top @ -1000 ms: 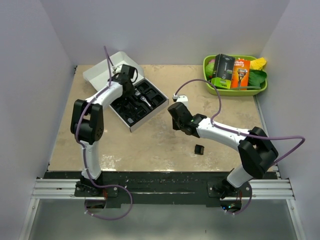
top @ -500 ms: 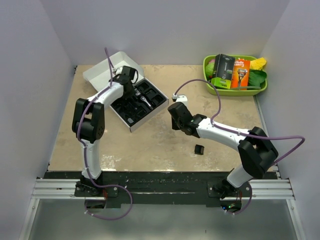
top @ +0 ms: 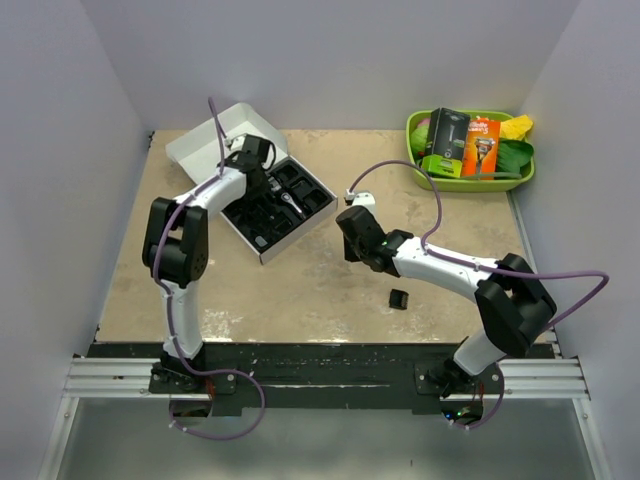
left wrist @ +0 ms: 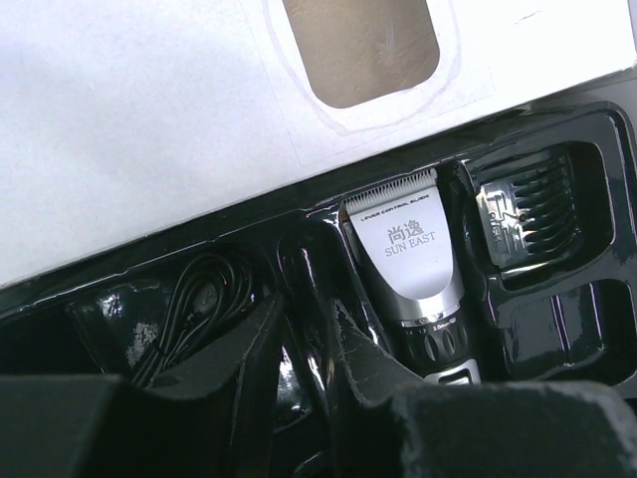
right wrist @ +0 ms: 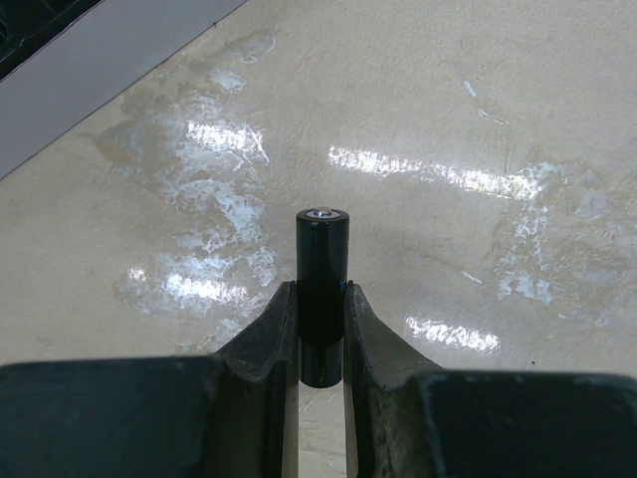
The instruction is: Sort the hair-cutting tools
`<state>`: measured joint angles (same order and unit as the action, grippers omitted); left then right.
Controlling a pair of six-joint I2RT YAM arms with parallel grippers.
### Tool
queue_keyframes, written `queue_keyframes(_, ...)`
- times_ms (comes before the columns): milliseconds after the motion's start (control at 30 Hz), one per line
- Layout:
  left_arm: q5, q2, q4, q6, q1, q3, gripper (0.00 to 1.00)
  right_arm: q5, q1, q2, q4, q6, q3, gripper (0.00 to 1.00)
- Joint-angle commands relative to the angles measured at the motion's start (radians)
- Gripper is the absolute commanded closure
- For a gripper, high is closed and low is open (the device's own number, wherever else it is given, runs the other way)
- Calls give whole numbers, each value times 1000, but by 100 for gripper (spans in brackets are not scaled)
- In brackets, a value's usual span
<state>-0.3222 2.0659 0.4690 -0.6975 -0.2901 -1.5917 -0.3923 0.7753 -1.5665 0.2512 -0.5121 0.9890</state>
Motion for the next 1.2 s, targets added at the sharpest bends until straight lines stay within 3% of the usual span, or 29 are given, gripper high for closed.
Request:
queue_keyframes(0, 12, 2, -4, -27, 2, 52, 71, 10, 2, 16, -41, -2, -7, 100)
queue_keyframes(300, 12, 5, -3, -25, -9, 41, 73, 12, 4, 26, -36, 0, -7, 100)
queue_keyframes(433, 20, 0, -1, -13, -20, 36, 99, 12, 5, 29, -33, 3, -6, 100)
queue_keyframes(467, 23, -3, 0, -10, -23, 38, 100, 13, 4, 31, -32, 1, -6, 100)
queue_keyframes(667, 37, -29, 10, 85, -66, 39, 100, 15, 4, 54, -13, -2, 2, 100)
queue_keyframes(900, 66, -161, -50, 162, -158, 205, 100, 1, 16, 117, 55, 0, 40, 100)
queue_keyframes(1167, 138, -309, -87, 112, -231, 351, 100, -29, 16, 217, 128, -17, 37, 100)
